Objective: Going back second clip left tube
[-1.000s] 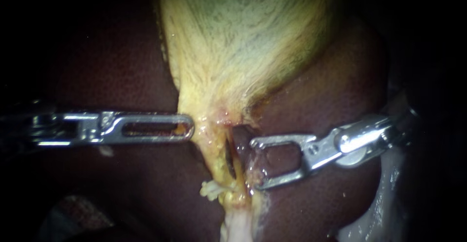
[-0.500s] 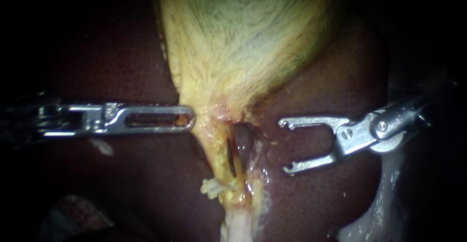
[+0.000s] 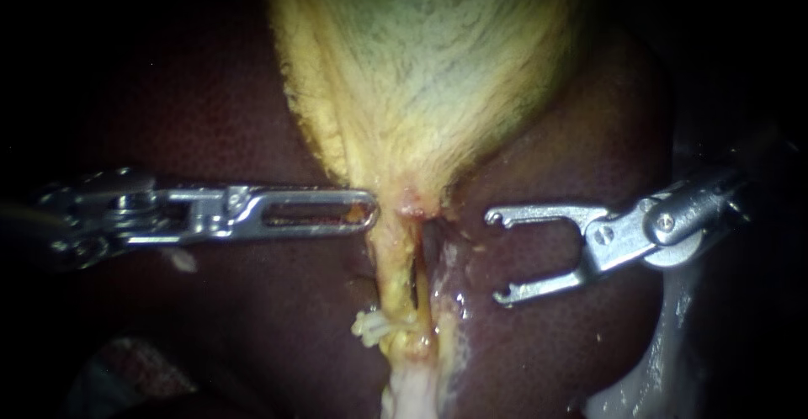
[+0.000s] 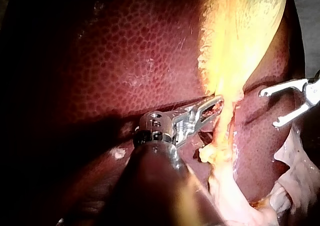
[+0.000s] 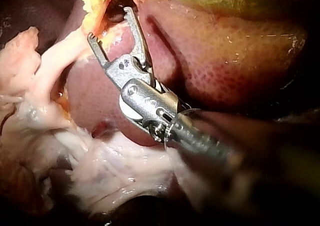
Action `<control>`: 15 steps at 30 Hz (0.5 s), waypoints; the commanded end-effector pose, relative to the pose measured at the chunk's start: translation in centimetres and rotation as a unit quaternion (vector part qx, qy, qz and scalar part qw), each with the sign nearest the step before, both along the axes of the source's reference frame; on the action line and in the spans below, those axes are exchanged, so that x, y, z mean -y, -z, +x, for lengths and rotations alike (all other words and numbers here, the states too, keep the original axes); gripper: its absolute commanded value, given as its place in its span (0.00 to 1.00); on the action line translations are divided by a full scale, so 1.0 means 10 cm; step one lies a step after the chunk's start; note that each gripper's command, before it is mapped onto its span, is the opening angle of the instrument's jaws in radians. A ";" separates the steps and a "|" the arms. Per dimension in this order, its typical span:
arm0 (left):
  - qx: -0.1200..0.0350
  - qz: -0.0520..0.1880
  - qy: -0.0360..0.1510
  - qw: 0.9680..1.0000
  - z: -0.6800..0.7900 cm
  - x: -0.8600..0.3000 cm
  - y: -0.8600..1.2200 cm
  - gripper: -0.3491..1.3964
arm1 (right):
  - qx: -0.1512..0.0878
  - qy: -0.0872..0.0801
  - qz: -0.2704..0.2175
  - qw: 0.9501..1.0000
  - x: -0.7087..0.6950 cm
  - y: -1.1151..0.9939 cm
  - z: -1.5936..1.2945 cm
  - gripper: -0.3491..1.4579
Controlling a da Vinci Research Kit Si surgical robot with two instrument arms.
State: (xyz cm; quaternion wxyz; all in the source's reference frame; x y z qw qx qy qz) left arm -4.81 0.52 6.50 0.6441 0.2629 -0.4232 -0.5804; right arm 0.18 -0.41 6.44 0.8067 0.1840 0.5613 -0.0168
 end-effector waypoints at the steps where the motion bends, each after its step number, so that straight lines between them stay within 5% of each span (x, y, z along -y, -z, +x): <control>1: 0.000 0.000 -0.001 1.000 -0.001 0.000 -0.001 0.00 | 0.000 0.000 0.000 1.000 0.000 0.000 0.000 0.52; 15: 0.000 0.001 -0.003 1.000 -0.002 0.001 -0.003 0.00 | 0.000 0.000 0.000 1.000 0.000 0.001 -0.001 0.52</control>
